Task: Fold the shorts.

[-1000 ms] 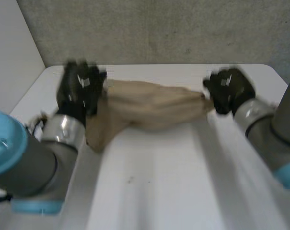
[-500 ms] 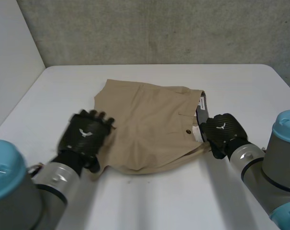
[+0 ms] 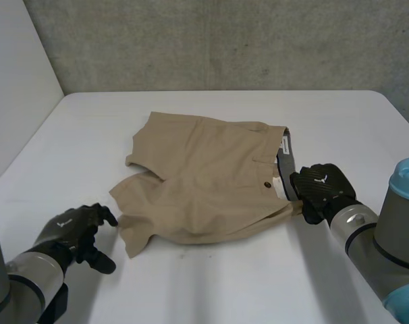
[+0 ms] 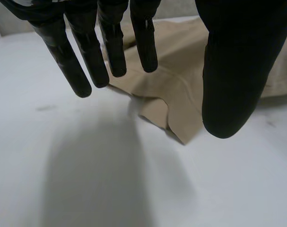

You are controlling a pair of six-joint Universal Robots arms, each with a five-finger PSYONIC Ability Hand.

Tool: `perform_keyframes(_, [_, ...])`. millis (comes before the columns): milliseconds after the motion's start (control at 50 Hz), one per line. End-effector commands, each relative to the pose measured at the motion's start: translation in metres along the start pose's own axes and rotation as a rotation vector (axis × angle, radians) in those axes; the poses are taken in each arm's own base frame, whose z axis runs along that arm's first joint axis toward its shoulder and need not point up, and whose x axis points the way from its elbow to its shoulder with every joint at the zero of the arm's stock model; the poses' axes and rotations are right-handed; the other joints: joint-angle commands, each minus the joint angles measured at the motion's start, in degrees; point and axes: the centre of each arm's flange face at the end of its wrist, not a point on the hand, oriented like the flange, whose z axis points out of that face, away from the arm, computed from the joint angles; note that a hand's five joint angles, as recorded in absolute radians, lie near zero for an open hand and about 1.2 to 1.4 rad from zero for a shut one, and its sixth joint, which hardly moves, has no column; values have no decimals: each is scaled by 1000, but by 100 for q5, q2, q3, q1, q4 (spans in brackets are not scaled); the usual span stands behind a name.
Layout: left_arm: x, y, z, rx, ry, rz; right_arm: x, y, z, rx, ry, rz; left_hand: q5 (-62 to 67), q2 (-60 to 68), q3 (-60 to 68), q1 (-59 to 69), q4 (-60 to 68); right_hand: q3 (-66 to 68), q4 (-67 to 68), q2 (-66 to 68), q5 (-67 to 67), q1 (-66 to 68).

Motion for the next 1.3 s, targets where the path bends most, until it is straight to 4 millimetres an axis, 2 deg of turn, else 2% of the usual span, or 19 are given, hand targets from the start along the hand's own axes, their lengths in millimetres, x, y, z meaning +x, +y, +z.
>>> perform_keyframes(20, [7, 7, 15, -1, 27, 4, -2, 2, -1, -5, -5, 0, 566, 587, 592, 575, 571, 1231, 1197, 1230, 1349, 2511])
perform_keyframes(300, [15, 11, 56, 13, 37, 14, -2, 3, -2, -7, -8, -2, 549, 570, 576, 558, 554, 1231, 1197, 1230, 1349, 2511])
perform_keyframes(540, [34, 15, 58, 12, 95, 48, -3, 3, -1, 0, -6, -5, 682, 703, 709, 691, 688, 1231, 1197, 1230, 1349, 2511])
perform_keyframes(660, [35, 13, 67, 57, 67, 57, -3, 4, -1, -3, -7, -6, 2345, 2366, 2372, 2354, 2350, 1231, 1197, 1230, 1349, 2511])
perform_keyframes(760, [27, 6, 72, 116, -27, 58, -2, 4, -1, 0, -2, -7, 5135, 5156, 5162, 5144, 5140, 1231, 1197, 1230, 1349, 2511])
perform_keyframes(840, [26, 2, 69, 132, -43, 102, 0, 3, 0, 4, 5, -12, 5139, 5159, 5165, 5148, 5144, 1231, 1197, 1230, 1349, 2511])
perform_keyframes(960, [22, -12, 52, 179, -58, 240, 0, -2, -2, 12, 1, -40, 5139, 5159, 5165, 5148, 5144, 1231, 1197, 1230, 1349, 2511])
perform_keyframes(1100, [23, -28, 13, 218, -68, 467, 2, -10, -10, 2, 0, -162, 5139, 5159, 5165, 5148, 5144, 1231, 1197, 1230, 1349, 2511])
perform_keyframes(1200, [28, -34, -20, 224, -37, 570, 3, -22, -29, -31, -28, -263, 5139, 5159, 5165, 5148, 5144, 1231, 1197, 1230, 1349, 2511])
perform_keyframes(1220, [30, -35, -32, 217, -20, 602, 4, -30, -41, -48, -43, -294, 5139, 5159, 5165, 5148, 5144, 1231, 1197, 1230, 1349, 2511])
perform_keyframes(1300, [31, -30, -54, 163, 11, 690, 5, -35, -59, -94, -77, -322, 5139, 5159, 5165, 5148, 5144, 1231, 1197, 1230, 1349, 2511])
